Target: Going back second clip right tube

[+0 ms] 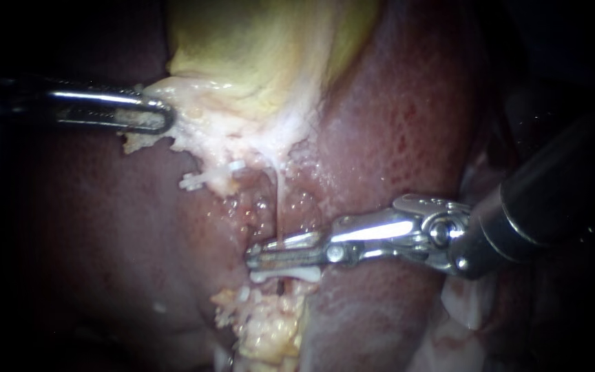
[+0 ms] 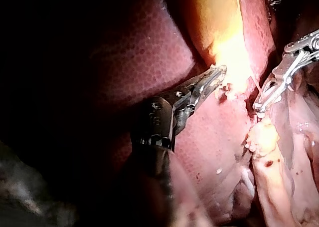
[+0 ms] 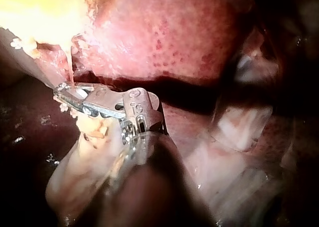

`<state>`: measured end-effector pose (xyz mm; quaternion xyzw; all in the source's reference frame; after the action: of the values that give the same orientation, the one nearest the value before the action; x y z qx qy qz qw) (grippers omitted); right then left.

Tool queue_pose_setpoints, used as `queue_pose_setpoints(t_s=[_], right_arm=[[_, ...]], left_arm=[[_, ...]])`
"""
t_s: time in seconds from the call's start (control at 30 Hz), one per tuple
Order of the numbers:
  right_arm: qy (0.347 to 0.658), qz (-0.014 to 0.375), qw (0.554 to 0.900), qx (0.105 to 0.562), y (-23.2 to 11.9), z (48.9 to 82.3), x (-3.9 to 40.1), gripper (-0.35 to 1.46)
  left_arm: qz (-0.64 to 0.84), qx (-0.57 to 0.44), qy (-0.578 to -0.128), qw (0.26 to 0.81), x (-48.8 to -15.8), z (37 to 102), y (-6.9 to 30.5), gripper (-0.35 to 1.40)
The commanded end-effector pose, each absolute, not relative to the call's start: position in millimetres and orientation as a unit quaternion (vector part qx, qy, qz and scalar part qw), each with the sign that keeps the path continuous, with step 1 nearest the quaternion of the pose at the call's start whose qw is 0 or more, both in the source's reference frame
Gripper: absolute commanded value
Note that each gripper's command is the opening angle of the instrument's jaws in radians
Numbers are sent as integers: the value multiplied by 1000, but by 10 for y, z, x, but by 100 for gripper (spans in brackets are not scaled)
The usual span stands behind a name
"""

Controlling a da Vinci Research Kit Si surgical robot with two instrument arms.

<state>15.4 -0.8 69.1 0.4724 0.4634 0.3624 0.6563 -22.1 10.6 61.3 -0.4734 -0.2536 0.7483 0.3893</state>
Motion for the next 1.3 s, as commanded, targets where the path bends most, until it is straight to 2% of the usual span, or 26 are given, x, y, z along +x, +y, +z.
queue_pose_setpoints(t_s=[0.03, 0.07, 0.1, 0.13, 0.23, 0.33, 0.6, 0.93, 1.0, 1.13, 1.3], right_arm=[[463, 362, 656, 472, -8, 691, 155, -35], [466, 363, 654, 472, -8, 691, 155, -35], [469, 363, 652, 473, -9, 691, 156, -23], [472, 363, 649, 473, -9, 691, 156, -3], [484, 350, 654, 464, -8, 691, 161, 29], [492, 338, 661, 455, -10, 691, 164, 39], [524, 290, 688, 410, -10, 699, 169, 45], [551, 274, 711, 339, -3, 709, 165, 49], [554, 268, 714, 333, -3, 708, 162, 49], [570, 229, 728, 303, -7, 705, 145, 50], [586, 201, 748, 240, -3, 695, 114, 50]], left_arm=[[748, -474, -254, 389, -221, 613, 106, -35], [748, -474, -254, 389, -221, 613, 106, -35], [748, -474, -254, 389, -221, 614, 106, -35], [748, -474, -254, 389, -221, 614, 106, -35], [748, -474, -254, 389, -220, 614, 106, -35], [748, -474, -254, 389, -220, 614, 106, -35], [748, -474, -254, 389, -220, 614, 106, -35], [748, -473, -253, 390, -220, 614, 106, -35], [748, -473, -253, 390, -219, 614, 106, -35], [749, -473, -252, 390, -217, 614, 106, -35], [749, -473, -252, 390, -215, 616, 107, -35]])
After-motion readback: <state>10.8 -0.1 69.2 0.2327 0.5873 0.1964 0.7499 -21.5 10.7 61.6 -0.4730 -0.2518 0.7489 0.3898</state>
